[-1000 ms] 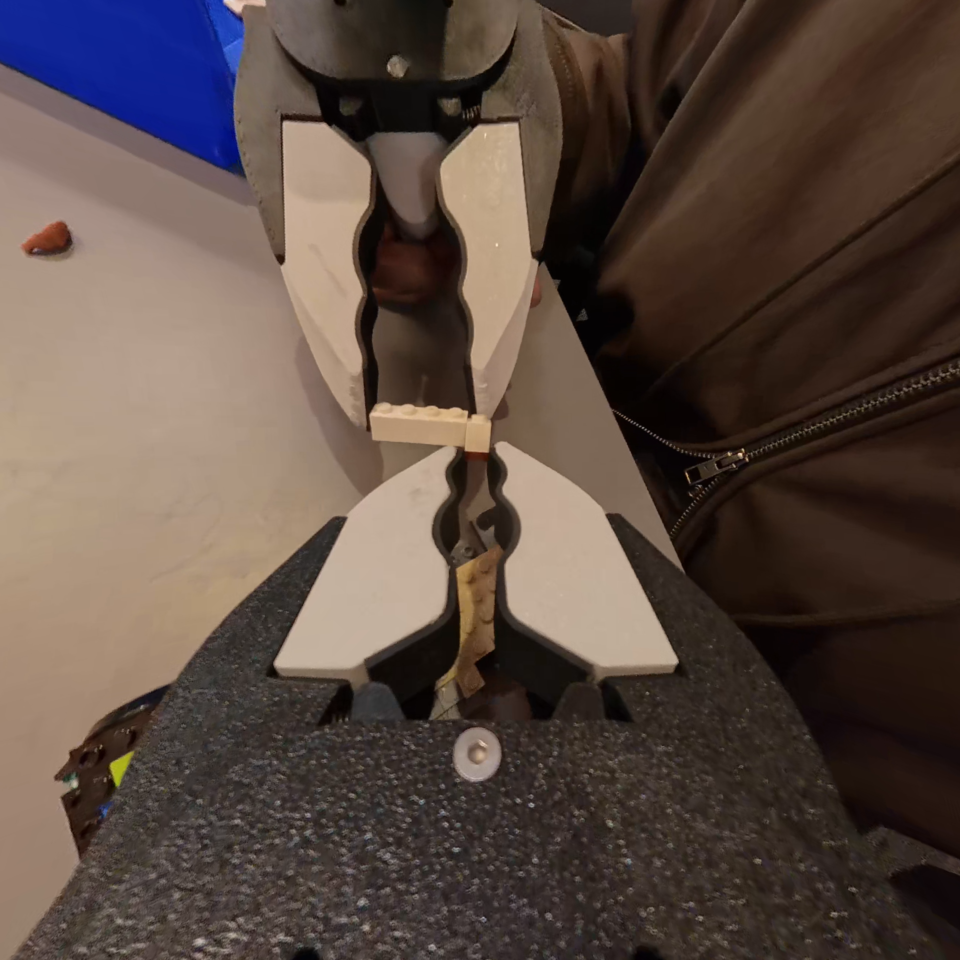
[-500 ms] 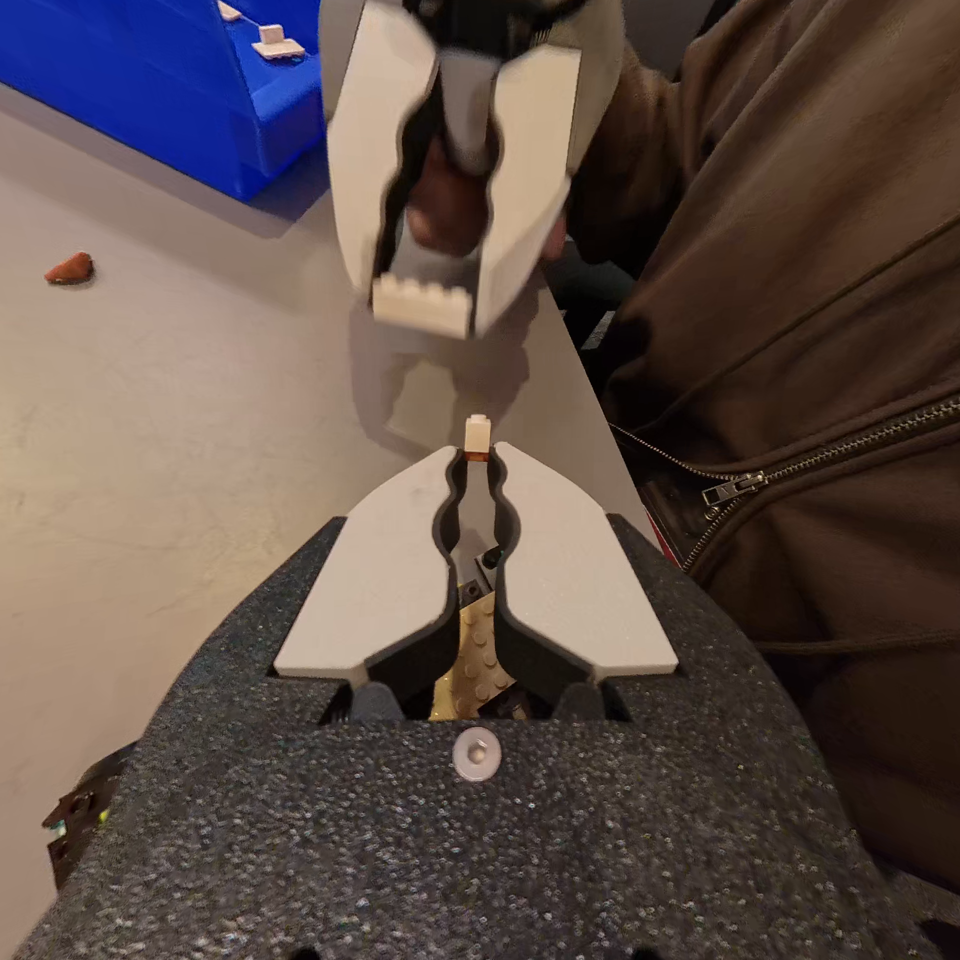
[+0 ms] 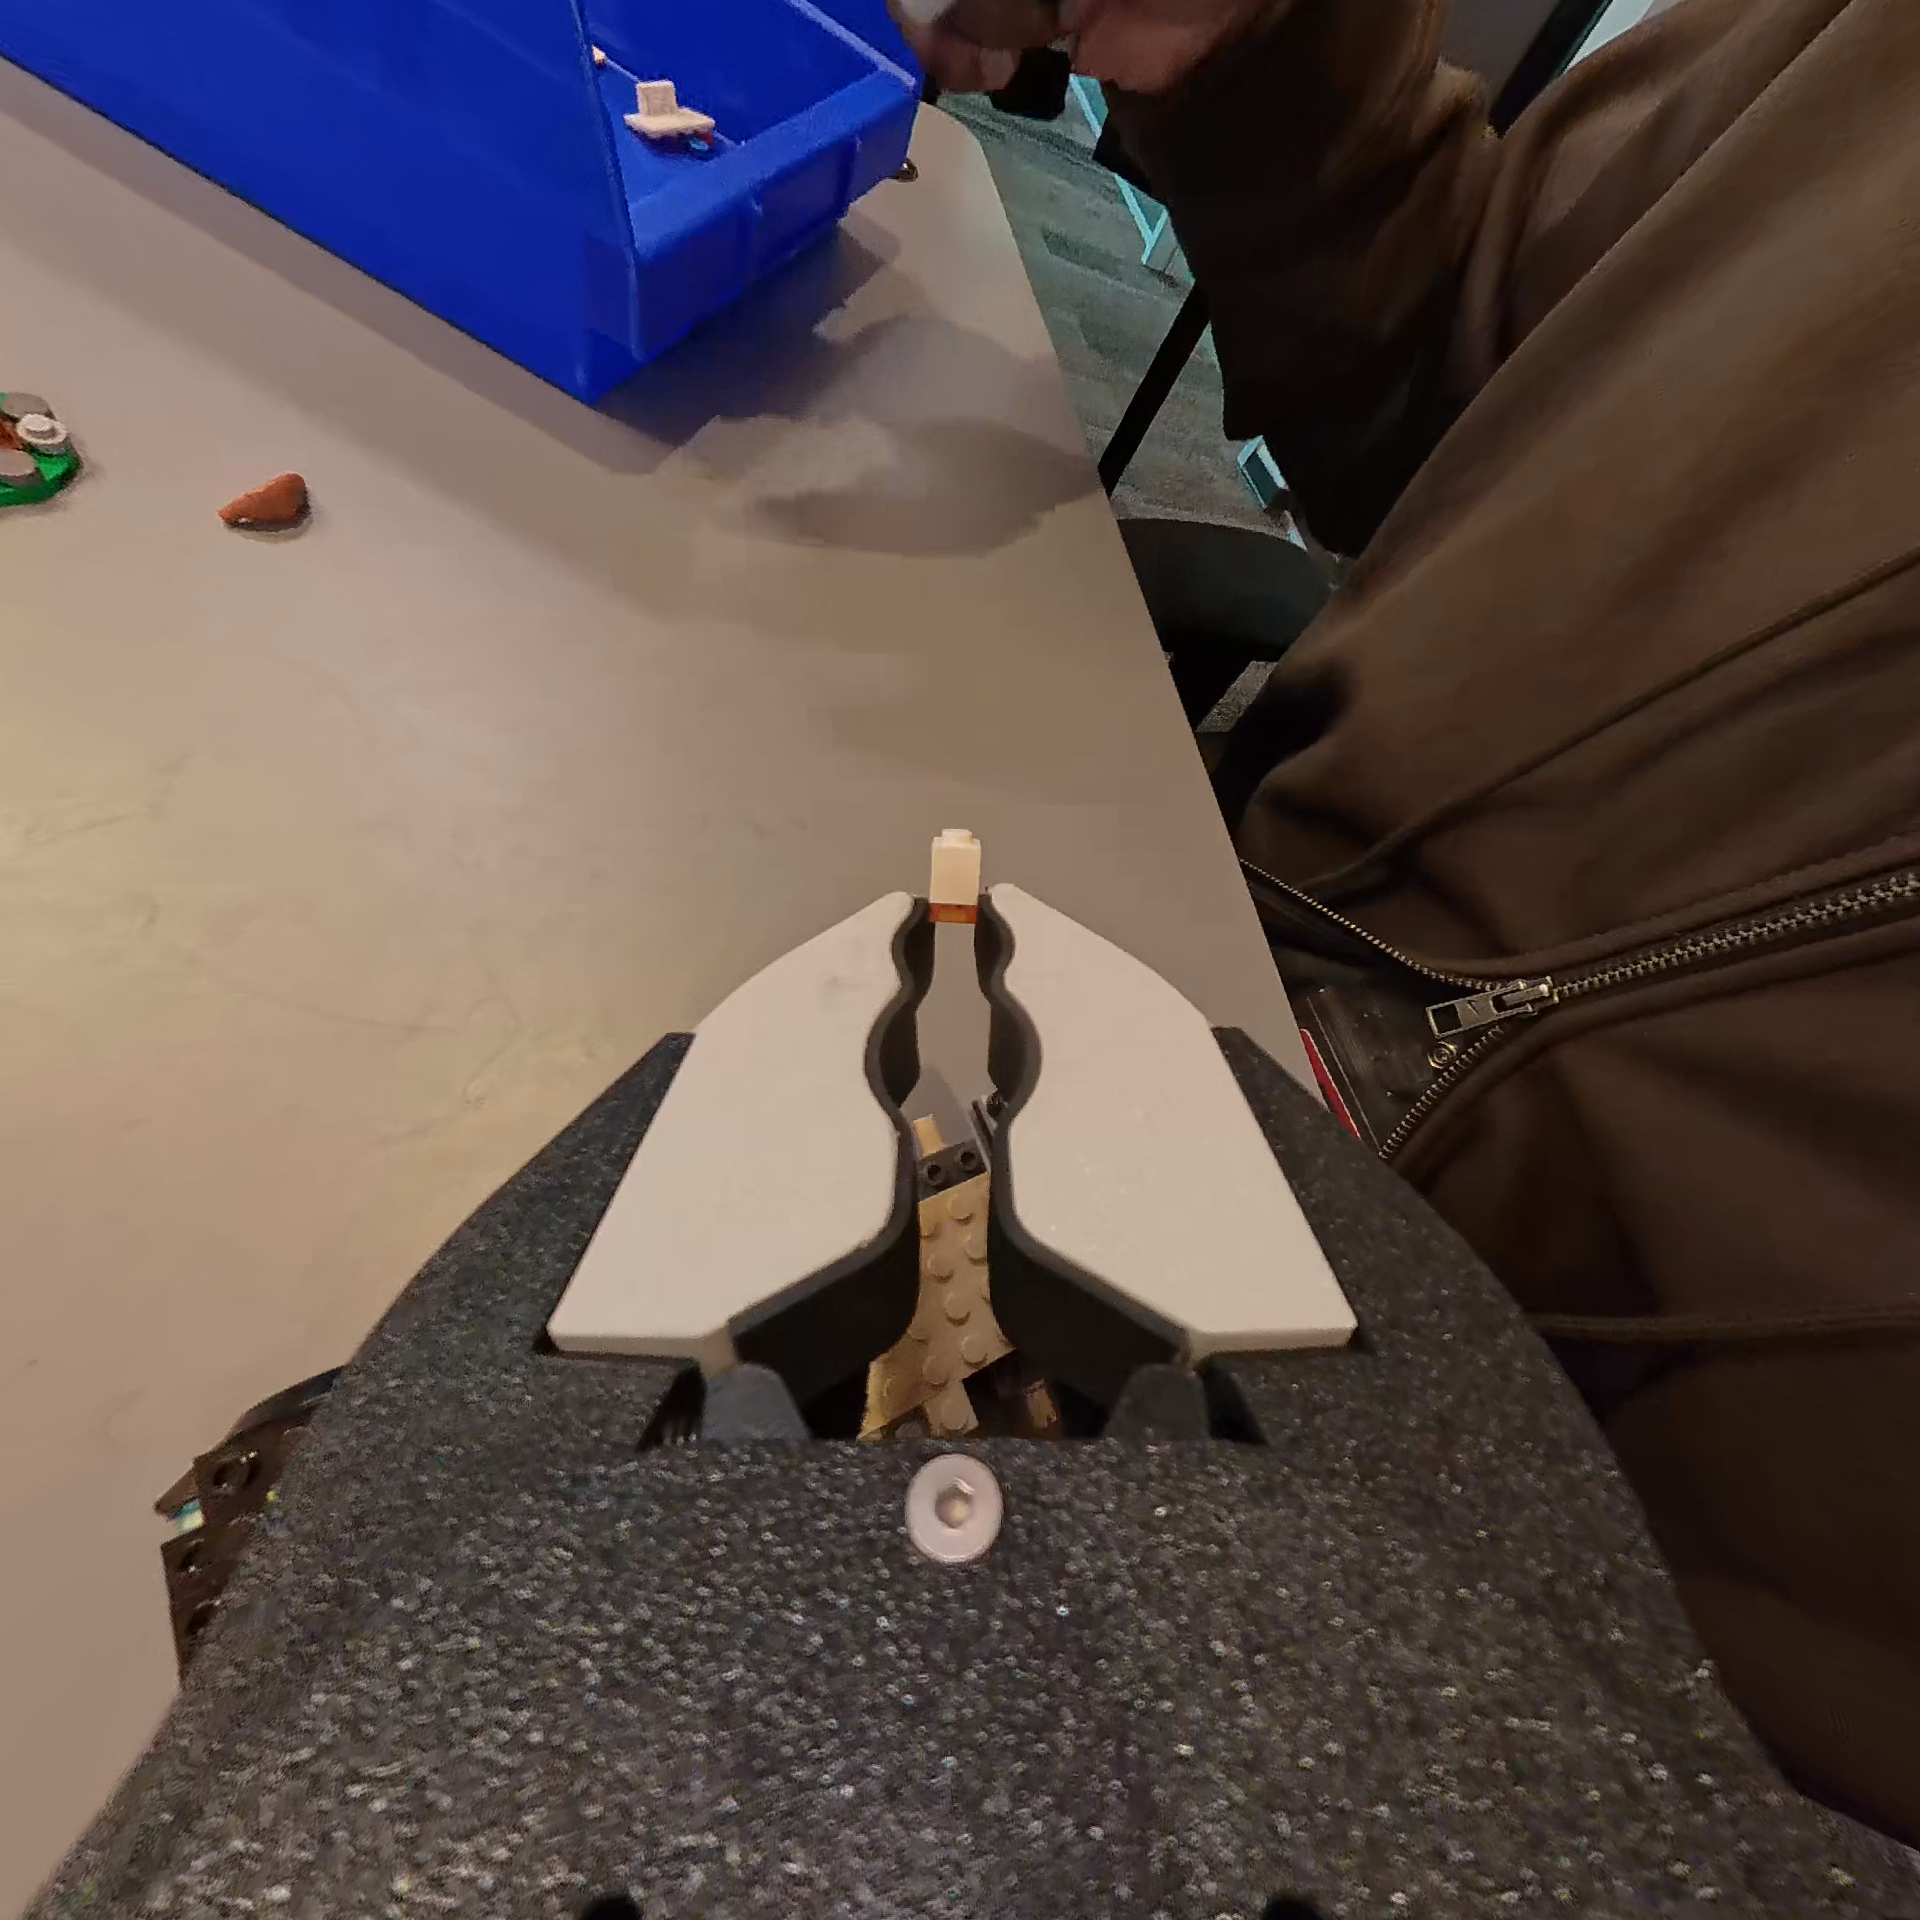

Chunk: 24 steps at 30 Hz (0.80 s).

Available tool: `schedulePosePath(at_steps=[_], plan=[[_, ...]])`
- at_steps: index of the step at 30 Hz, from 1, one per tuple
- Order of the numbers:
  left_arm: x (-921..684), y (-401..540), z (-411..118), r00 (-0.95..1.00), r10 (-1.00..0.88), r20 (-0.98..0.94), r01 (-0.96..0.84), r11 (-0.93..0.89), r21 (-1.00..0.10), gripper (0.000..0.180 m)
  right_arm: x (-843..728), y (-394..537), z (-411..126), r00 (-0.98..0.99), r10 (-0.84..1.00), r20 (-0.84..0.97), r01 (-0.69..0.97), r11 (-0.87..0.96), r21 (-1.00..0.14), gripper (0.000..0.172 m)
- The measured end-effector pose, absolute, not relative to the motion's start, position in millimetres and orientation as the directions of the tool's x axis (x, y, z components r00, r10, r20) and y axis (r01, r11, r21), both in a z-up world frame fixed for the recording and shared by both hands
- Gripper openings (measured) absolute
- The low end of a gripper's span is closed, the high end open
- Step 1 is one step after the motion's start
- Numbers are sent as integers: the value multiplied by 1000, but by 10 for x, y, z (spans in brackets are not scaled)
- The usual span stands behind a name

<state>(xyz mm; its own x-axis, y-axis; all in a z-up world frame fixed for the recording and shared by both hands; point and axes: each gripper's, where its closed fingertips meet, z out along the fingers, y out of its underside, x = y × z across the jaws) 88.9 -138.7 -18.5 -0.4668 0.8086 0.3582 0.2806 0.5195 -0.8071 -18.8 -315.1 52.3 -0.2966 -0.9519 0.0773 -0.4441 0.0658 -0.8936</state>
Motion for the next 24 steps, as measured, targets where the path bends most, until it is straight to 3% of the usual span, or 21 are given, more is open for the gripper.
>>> schedulePosePath(at_steps=[5, 11, 19, 24], plan=[[959, -1365, -182, -476, 791, 385, 278, 551, -787, 7, 400, -2348, 438, 85, -978, 190, -418, -208, -884, 35], [1032, -1298, -196, -467, 755, 460, 259, 615, -745, 7, 999, -1578, 58, 442, -872, 209, -288, -359, -888, 33], [1122, -1241, -215, -449, 725, 523, 234, 660, -714, 7, 1228, -1340, -49, 618, -714, 329, -132, -507, -852, 31], [1152, -1241, -258, -446, 704, 552, 226, 685, -692, 7, 1263, -1281, -145, 658, -623, 422, -76, -613, -786, 19]])
